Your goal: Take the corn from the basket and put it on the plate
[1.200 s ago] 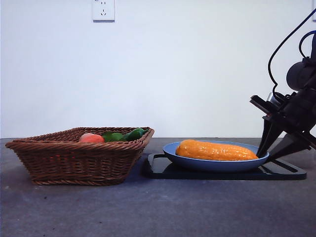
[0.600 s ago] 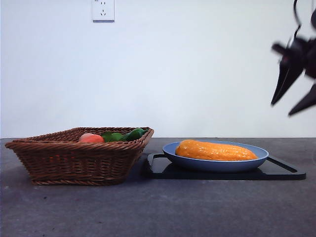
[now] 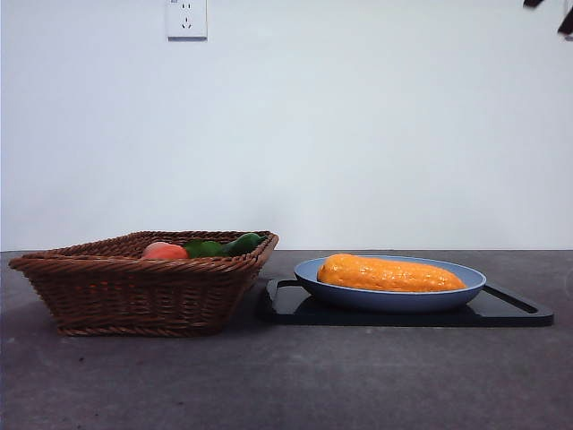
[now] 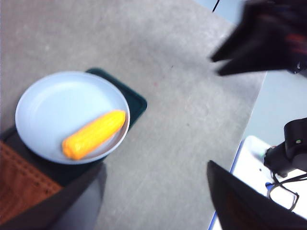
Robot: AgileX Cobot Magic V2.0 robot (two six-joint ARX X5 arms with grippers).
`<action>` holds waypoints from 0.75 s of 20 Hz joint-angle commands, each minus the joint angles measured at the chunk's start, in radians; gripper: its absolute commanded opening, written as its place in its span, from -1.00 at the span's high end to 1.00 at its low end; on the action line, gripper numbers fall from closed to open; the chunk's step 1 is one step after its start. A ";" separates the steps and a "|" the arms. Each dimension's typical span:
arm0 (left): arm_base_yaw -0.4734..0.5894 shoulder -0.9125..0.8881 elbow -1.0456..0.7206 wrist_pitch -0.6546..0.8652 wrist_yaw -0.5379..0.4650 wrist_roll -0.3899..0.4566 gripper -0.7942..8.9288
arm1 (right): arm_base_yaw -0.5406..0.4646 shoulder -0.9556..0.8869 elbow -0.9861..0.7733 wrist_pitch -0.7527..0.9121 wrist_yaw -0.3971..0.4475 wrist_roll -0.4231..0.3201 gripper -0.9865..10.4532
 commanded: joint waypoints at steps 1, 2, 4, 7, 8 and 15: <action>0.006 0.006 0.023 -0.016 -0.002 0.003 0.29 | 0.058 -0.037 -0.026 -0.012 0.025 0.017 0.52; 0.010 0.006 0.023 -0.027 -0.002 0.003 0.37 | 0.076 -0.058 -0.048 -0.011 0.033 0.024 0.54; 0.012 0.006 0.023 -0.047 -0.002 0.003 0.58 | 0.103 -0.093 -0.103 -0.011 0.048 0.034 0.61; 0.012 0.006 0.023 -0.068 -0.002 0.006 0.83 | 0.118 -0.127 -0.211 0.005 0.049 0.034 0.78; 0.012 0.006 0.023 -0.070 -0.002 0.006 0.83 | 0.119 -0.133 -0.243 0.019 0.049 0.034 0.83; 0.013 0.006 0.023 -0.053 -0.002 0.005 0.82 | 0.121 -0.143 -0.318 0.099 0.048 0.045 0.82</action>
